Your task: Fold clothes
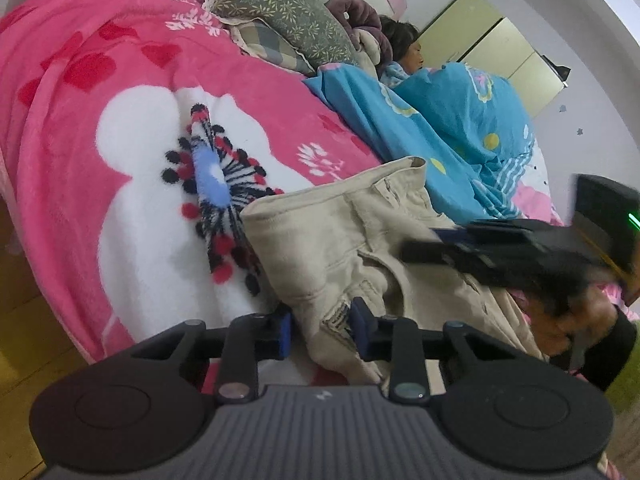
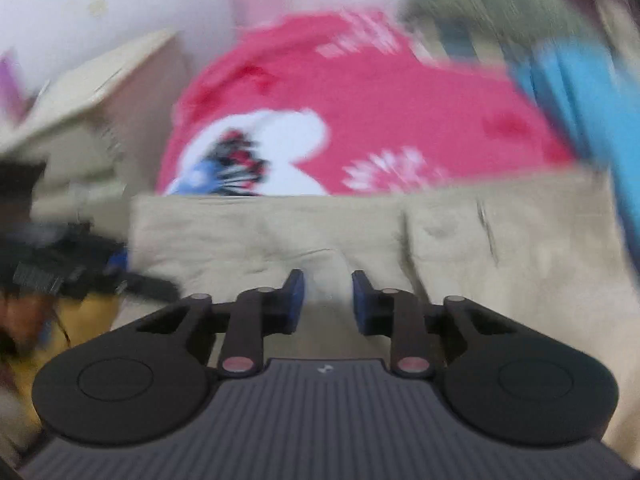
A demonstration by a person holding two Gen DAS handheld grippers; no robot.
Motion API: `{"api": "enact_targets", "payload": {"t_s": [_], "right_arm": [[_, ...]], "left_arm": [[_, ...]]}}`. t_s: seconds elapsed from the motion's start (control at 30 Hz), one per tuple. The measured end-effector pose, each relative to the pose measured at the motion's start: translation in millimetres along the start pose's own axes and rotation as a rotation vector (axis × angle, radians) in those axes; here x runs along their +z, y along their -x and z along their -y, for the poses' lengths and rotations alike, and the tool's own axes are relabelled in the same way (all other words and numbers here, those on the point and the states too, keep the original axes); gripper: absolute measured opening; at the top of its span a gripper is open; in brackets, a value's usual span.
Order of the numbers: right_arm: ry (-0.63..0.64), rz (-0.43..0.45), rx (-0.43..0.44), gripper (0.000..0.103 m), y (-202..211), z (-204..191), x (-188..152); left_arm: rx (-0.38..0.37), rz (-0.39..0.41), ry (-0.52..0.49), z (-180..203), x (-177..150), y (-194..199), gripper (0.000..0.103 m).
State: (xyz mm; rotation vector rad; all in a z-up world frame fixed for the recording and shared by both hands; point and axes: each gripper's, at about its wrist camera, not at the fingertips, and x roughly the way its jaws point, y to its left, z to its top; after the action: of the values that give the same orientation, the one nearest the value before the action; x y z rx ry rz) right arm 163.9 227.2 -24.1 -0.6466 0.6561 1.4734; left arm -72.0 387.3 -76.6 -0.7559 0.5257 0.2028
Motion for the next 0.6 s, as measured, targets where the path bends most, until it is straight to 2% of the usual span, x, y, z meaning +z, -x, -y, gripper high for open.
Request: {"api": "enact_targets", "payload": {"t_s": [0.07, 0.17, 0.2, 0.27, 0.33, 0.47, 0.6], "right_arm": [[0.153, 0.029, -0.021, 0.019, 13.1, -28.1, -8.1], [0.381, 0.022, -0.099, 0.021, 17.7, -63.1, -32.2], [0.428, 0.023, -0.116, 0.022, 20.2, -70.3, -37.5], [0.462, 0.028, -0.106, 0.031, 27.9, -77.2, -41.9], [0.386, 0.025, -0.038, 0.037, 34.5, -67.4, -36.8], [0.131, 0.013, 0.154, 0.052, 43.9, -35.1, -20.5], [0.021, 0.000, 0.379, 0.052, 52.2, -27.2, -17.1]], "left_arm": [[-0.006, -0.002, 0.002, -1.5, -0.8, 0.7, 0.030], [-0.010, -0.007, -0.001, -2.2, -0.9, 0.7, 0.030], [-0.010, -0.008, -0.001, -2.4, -0.8, 0.7, 0.030], [-0.012, -0.009, -0.002, -2.9, -0.8, 0.6, 0.030], [-0.012, -0.009, -0.001, -3.1, -1.2, 0.9, 0.030], [-0.013, -0.005, 0.000, -3.2, -2.8, 1.2, 0.030], [-0.013, -0.002, 0.000, -3.2, -4.8, 1.3, 0.030]]}}
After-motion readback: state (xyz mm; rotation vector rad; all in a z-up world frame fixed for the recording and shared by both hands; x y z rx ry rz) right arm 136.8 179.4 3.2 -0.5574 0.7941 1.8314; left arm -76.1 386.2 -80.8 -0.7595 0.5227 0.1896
